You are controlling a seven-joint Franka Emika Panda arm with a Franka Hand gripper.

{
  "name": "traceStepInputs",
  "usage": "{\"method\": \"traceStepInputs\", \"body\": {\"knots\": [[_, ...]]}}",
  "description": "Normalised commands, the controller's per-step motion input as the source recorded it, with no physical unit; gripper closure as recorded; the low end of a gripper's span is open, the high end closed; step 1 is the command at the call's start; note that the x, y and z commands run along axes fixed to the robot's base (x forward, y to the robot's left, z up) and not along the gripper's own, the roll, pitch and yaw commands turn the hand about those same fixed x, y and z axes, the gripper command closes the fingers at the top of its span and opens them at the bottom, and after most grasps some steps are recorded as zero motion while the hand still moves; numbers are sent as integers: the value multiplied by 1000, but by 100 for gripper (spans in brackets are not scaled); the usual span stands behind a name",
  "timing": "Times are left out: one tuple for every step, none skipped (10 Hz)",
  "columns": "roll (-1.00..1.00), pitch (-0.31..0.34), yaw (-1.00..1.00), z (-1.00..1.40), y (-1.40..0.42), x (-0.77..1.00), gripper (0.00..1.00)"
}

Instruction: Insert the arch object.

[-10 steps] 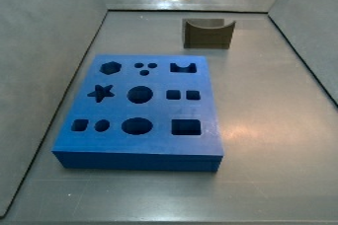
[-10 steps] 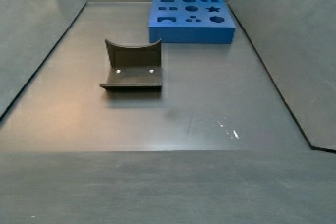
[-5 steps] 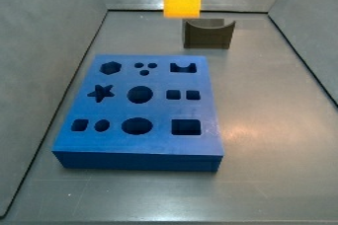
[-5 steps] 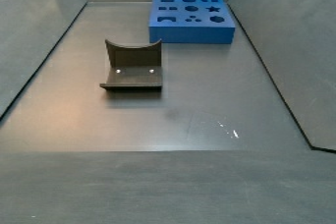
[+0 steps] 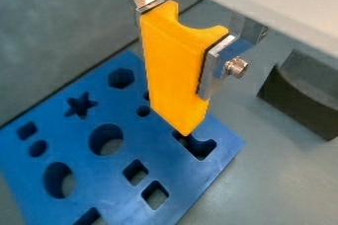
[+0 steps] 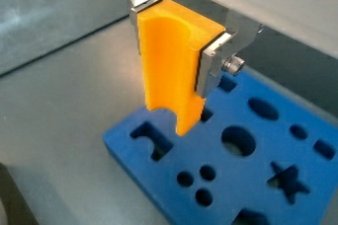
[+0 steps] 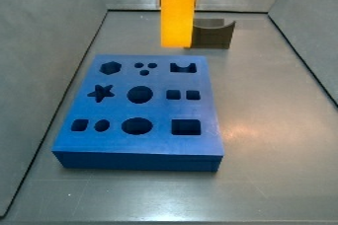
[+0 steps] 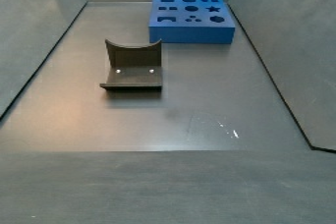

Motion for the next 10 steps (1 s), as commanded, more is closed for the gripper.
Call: {"method": "traceStepInputs", "body": {"knots": [[36,-83,0,-826,177,0,100],[79,-40,-9,-760,129,0,100],[110,0,-86,-634,97,174,100],[147,6,-109,-511,86,206,100],[157,34,-126,-431,80,220,100],[121,37,-140,-443,60,231,100],[59,17,-126,-497,6,249,100],[49,37,-86,-551,0,340,100],[54,43,-51,-586,0,334,100],[4,13,0,-654,0,229,100]]}}
